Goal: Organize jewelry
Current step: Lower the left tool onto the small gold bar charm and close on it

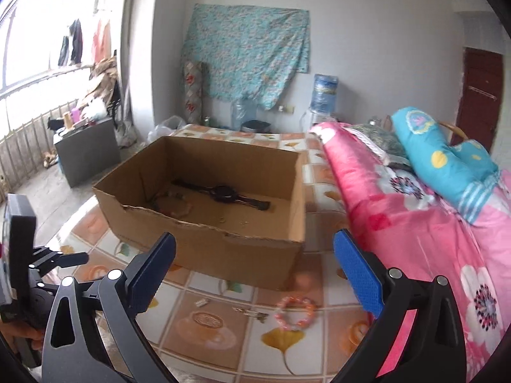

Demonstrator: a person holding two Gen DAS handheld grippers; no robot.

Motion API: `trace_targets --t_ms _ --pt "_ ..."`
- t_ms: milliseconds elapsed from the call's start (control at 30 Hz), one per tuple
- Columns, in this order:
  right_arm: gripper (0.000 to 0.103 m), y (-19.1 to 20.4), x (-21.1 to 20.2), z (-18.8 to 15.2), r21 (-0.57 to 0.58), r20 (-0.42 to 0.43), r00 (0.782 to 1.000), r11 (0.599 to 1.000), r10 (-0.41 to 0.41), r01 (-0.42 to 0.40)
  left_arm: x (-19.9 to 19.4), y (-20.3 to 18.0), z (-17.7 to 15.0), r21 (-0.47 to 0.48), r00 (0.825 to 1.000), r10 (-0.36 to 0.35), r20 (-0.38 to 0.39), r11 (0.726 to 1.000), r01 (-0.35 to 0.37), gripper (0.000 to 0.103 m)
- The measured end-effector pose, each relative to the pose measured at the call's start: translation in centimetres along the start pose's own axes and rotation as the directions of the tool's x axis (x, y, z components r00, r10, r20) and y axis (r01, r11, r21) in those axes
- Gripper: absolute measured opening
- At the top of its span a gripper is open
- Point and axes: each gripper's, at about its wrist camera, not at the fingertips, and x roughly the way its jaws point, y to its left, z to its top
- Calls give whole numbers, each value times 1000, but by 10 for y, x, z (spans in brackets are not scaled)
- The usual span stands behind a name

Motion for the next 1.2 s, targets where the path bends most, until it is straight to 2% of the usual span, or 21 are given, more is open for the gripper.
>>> trace_targets --t_ms 167,233,333,500,600,667,800,867,1033,1200 --pt "96 -36 -4 -30 148 -63 997 987 -50 59 -7 -14 -7 92 999 -37 15 995 35 62" --pt "96 -41 -5 -42 201 -90 996 979 -5 23 -6 -21 -11 112 998 -61 19 992 59 62" --pt "96 -40 -6 -63 290 -111 986 953 121 -85 3 -35 -19 139 988 -156 -13 978 156 62" --pt "96 -29 21 -79 352 -196 958 927 209 -131 16 -62 -23 236 974 -223 -37 945 225 62" --pt "87 -25 37 -78 358 -217 942 919 255 -166 20 -73 -15 280 967 -255 -20 927 250 57" --pt "78 -21 43 -78 348 -230 937 921 263 -174 26 -80 -6 302 967 -255 -13 921 247 53" --pt "73 -21 58 -77 348 -250 928 920 276 -180 42 -88 8 300 962 -272 -25 916 266 48" --pt "71 -21 63 -78 353 -257 925 918 279 -179 50 -93 12 314 960 -277 -45 908 277 40" --pt "70 -26 73 -82 374 -273 916 910 294 -181 69 -105 17 338 963 -248 -103 902 268 25" --pt "70 -33 83 -84 394 -278 913 902 300 -176 72 -115 20 396 971 -211 -113 887 239 14"
